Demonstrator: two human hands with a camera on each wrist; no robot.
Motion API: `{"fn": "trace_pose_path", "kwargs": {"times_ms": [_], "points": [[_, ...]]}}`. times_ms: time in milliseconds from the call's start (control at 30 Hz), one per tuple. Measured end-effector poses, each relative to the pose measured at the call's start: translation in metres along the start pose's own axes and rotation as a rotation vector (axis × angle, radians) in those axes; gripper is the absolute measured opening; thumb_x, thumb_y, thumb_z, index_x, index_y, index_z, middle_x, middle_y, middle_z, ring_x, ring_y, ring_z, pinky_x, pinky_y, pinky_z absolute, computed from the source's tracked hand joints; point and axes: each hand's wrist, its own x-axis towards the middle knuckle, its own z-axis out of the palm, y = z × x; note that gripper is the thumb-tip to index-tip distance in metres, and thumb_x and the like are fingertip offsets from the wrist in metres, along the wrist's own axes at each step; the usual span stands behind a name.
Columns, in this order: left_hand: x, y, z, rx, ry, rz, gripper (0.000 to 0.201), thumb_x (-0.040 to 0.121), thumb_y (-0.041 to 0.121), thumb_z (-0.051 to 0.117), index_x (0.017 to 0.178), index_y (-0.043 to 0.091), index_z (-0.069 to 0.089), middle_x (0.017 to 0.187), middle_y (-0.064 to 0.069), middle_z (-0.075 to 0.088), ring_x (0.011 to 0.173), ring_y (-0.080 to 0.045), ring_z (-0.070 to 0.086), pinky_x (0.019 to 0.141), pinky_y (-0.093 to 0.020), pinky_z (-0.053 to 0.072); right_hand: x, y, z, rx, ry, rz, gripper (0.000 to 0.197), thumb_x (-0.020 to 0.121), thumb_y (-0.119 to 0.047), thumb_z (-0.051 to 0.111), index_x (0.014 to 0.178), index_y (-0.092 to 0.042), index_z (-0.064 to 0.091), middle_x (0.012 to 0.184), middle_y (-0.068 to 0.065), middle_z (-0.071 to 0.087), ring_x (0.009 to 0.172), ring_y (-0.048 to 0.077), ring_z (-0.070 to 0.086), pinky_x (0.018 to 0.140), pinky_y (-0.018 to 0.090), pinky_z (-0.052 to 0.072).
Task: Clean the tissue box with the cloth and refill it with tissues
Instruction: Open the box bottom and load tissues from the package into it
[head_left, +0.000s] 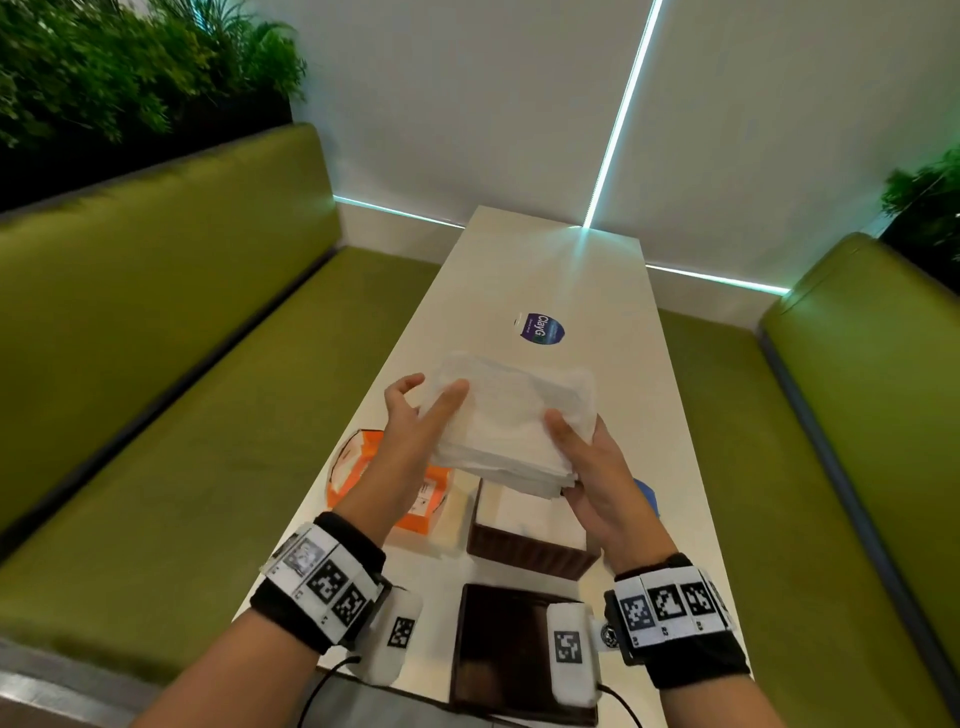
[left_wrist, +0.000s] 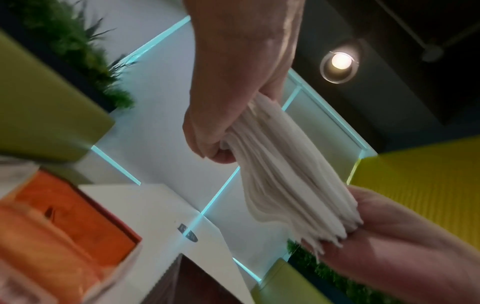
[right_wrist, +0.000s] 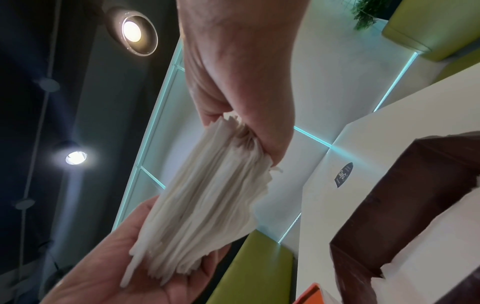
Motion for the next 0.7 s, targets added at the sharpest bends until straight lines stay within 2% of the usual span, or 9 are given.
{"fn": "trace_pose_path", "kwargs": {"times_ms": [100, 200, 300, 333, 400, 433, 500, 600, 700], "points": [[0.003, 0.002, 0.000, -0.108, -0.049, -0.111, 0.080, 0.072, 0.031, 0.079, 0.134, 0.030, 0.028, 0.125, -0.011, 0.058, 0.107, -0.030, 0.064, 0.087, -0.047, 0.056, -0.001, -0.003, 0.002, -0.016, -0.012, 0.015, 0.062, 0.079, -0.033, 0.072, 0.135, -0.019, 0.048, 0.128, 0.006, 0.065, 0.118, 0.026, 0.062, 0.102, 0.052, 0.047], [0.008, 0.000, 0.002, -0.059, 0.004, -0.085, 0.069, 0.081, 0.024, 0.076, 0.133, 0.030, 0.031, 0.121, -0.010, 0.059, 0.104, -0.030, 0.064, 0.078, -0.044, 0.058, -0.005, -0.007, 0.006, -0.065, -0.065, 0.046, 0.050, 0.086, -0.028, 0.067, 0.132, -0.016, 0.052, 0.124, 0.006, 0.068, 0.114, 0.024, 0.064, 0.098, 0.044, 0.052], [0.011, 0.003, 0.000, -0.243, -0.047, -0.162, 0.068, 0.077, 0.037, 0.077, 0.133, 0.027, 0.041, 0.121, -0.011, 0.062, 0.096, -0.027, 0.066, 0.068, -0.040, 0.058, -0.009, -0.009, 0.009, -0.036, 0.004, 0.042, 0.043, 0.089, -0.025, 0.065, 0.130, -0.015, 0.055, 0.121, 0.006, 0.069, 0.112, 0.026, 0.065, 0.097, 0.049, 0.051], [0.011, 0.004, 0.000, -0.320, -0.105, -0.185, 0.067, 0.074, 0.045, 0.076, 0.132, 0.023, 0.049, 0.122, -0.010, 0.064, 0.095, -0.025, 0.067, 0.072, -0.041, 0.057, -0.008, -0.008, 0.010, 0.015, 0.043, 0.029, 0.042, 0.090, -0.025, 0.064, 0.130, -0.016, 0.056, 0.121, 0.006, 0.069, 0.112, 0.027, 0.065, 0.097, 0.051, 0.050], [0.008, 0.002, 0.003, -0.406, -0.181, -0.178, 0.060, 0.072, 0.058, 0.065, 0.121, 0.023, 0.061, 0.120, -0.009, 0.067, 0.103, -0.025, 0.067, 0.093, -0.048, 0.051, -0.007, -0.008, 0.012, 0.175, 0.068, 0.012, 0.041, 0.092, -0.024, 0.061, 0.131, -0.019, 0.054, 0.125, 0.005, 0.067, 0.115, 0.026, 0.063, 0.093, 0.047, 0.054], [0.006, -0.002, 0.007, -0.417, -0.187, -0.162, 0.061, 0.071, 0.062, 0.064, 0.120, 0.025, 0.062, 0.121, -0.009, 0.067, 0.111, -0.028, 0.064, 0.099, -0.052, 0.047, -0.007, -0.007, 0.014, 0.248, 0.052, 0.012, 0.042, 0.093, -0.023, 0.059, 0.135, -0.019, 0.052, 0.129, 0.007, 0.065, 0.118, 0.027, 0.061, 0.090, 0.044, 0.055], [0.004, -0.011, 0.018, -0.394, -0.182, -0.145, 0.080, 0.065, 0.064, 0.074, 0.132, 0.026, 0.052, 0.129, -0.011, 0.063, 0.119, -0.032, 0.060, 0.099, -0.054, 0.048, -0.008, -0.002, 0.020, 0.309, -0.033, 0.012, 0.044, 0.096, -0.018, 0.055, 0.139, -0.015, 0.047, 0.135, 0.010, 0.060, 0.123, 0.029, 0.057, 0.088, 0.041, 0.057], [0.007, -0.023, 0.028, -0.392, -0.110, -0.127, 0.087, 0.068, 0.042, 0.085, 0.140, 0.016, 0.044, 0.130, -0.012, 0.063, 0.118, -0.031, 0.061, 0.101, -0.053, 0.048, -0.015, 0.003, 0.025, 0.170, -0.176, 0.025, 0.048, 0.094, -0.007, 0.057, 0.140, -0.014, 0.046, 0.135, 0.011, 0.060, 0.124, 0.028, 0.057, 0.099, 0.044, 0.051], [0.014, -0.025, 0.023, -0.316, 0.008, -0.112, 0.079, 0.067, 0.019, 0.086, 0.135, 0.018, 0.046, 0.122, -0.010, 0.067, 0.113, -0.032, 0.064, 0.092, -0.051, 0.054, -0.016, 0.001, 0.016, -0.003, -0.152, 0.077, 0.062, 0.083, -0.025, 0.073, 0.138, -0.014, 0.047, 0.130, 0.010, 0.063, 0.120, 0.027, 0.060, 0.101, 0.049, 0.048]]}}
